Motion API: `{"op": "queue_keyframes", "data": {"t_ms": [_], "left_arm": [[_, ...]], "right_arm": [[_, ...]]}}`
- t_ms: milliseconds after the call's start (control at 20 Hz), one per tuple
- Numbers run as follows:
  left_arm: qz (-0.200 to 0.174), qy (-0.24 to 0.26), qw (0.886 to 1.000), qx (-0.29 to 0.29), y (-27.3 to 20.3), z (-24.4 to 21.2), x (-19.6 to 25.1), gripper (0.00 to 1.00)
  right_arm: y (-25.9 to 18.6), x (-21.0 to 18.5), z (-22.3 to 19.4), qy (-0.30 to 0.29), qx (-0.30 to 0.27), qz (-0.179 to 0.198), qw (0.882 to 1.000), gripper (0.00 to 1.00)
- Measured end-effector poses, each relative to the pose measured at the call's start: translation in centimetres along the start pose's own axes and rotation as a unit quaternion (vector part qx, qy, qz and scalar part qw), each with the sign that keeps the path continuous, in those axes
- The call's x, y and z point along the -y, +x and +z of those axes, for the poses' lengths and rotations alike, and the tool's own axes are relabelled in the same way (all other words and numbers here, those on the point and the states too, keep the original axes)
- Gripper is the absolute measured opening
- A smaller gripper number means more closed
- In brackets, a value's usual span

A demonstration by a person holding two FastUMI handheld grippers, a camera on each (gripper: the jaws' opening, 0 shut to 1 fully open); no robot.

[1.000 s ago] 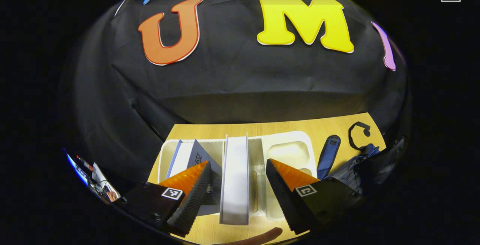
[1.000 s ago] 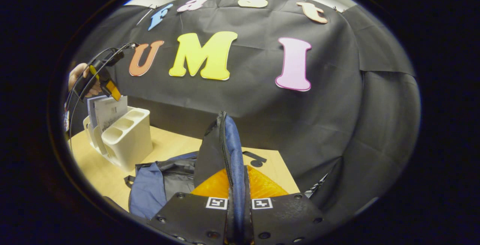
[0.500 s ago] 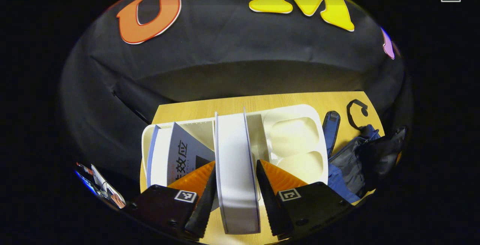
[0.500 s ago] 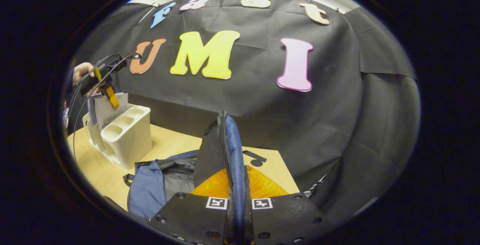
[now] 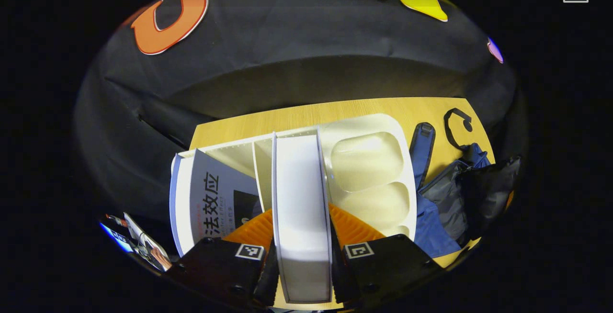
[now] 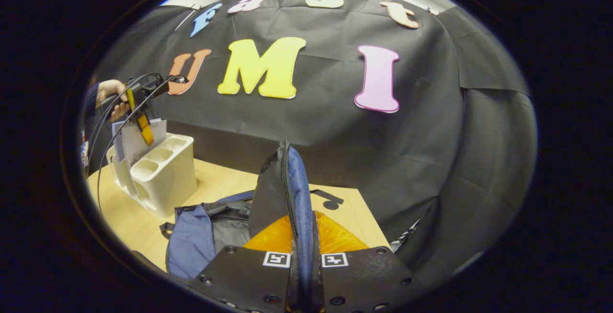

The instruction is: Open the schoolbag, grab two books from the bookshelf and put them into the schoolbag.

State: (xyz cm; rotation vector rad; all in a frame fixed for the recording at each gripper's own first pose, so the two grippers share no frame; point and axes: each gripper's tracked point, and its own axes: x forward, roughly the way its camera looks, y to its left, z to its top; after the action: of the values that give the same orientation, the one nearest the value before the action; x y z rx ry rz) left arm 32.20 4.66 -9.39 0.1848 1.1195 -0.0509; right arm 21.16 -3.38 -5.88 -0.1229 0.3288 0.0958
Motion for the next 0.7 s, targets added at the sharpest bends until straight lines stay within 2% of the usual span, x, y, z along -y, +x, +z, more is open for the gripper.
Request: {"op": "queue_keyframes", "data": {"t_ms": [150, 200, 350, 450, 500, 600, 700], "left_arm": [[0.006, -0.029, 1.0, 0.01, -1.3, -0.5, -0.3, 0.46], [0.002, -0.035, 0.999, 0.012, -2.1, -0.9, -0.2, 0.5], [-0.007, -0.058, 0.998, 0.032, -4.6, -2.2, -0.1, 0.5], [-0.002, -0.067, 0.997, 0.05, -6.1, -3.6, -0.7, 0.51], [-0.006, -0.072, 0.996, 0.058, -6.6, -4.3, -0.9, 0.46], [-0.017, -0.09, 0.993, 0.068, -7.7, -6.2, -0.7, 0.46], [-0.028, -0.11, 0.991, 0.072, -8.5, -8.3, -0.9, 0.51]], "right_arm": [[-0.1, -0.3, -0.1, 0.0, 0.0, 0.006, 1.0, 0.09], [-0.1, -0.3, -0.1, 0.0, 0.0, 0.006, 1.0, 0.09], [-0.3, -0.4, 0.0, -0.004, 0.002, 0.007, 1.0, 0.09], [-0.4, -0.5, -0.1, -0.002, 0.002, 0.004, 1.0, 0.1], [-0.4, -0.6, -0.1, -0.003, 0.003, 0.004, 1.0, 0.09], [-0.4, -0.7, -0.5, 0.002, 0.003, 0.002, 1.0, 0.09], [-0.5, -0.8, -0.7, 0.005, -0.001, 0.003, 1.0, 0.09]]}}
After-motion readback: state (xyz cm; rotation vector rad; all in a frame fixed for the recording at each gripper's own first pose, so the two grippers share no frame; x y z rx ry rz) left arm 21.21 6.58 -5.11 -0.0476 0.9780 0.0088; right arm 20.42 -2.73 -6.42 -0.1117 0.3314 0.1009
